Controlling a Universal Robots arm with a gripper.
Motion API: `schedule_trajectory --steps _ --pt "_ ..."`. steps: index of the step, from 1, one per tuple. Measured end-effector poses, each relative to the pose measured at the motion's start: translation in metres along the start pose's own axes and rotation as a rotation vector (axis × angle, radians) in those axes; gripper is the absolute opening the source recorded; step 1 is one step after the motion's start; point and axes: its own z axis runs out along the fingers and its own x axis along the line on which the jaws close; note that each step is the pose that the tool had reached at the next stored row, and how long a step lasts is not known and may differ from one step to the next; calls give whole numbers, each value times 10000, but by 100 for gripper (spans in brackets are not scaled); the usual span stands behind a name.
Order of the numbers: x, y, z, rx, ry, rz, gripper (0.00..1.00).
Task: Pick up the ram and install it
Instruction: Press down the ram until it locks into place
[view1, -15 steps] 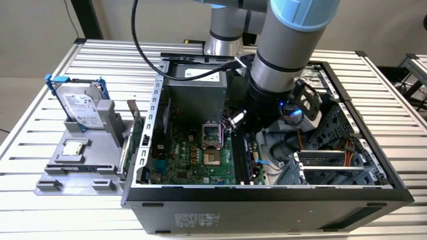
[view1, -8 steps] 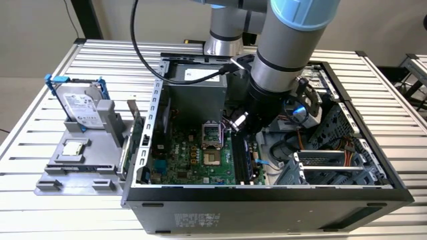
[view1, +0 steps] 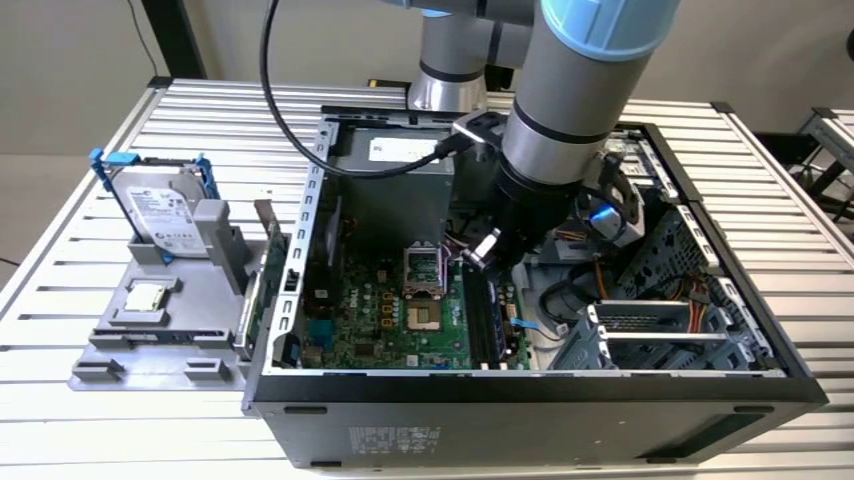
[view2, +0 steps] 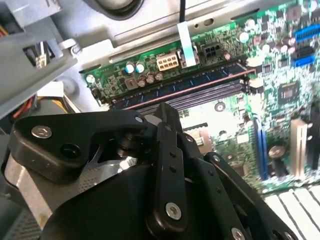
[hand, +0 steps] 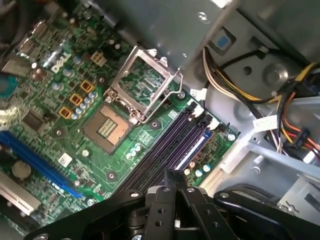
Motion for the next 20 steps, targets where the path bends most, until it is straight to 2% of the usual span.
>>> schedule_trajectory --steps 10,20 --pt "0 0 0 67 -30 -1822 0" --pt "1 0 0 90 -17 -3648 0"
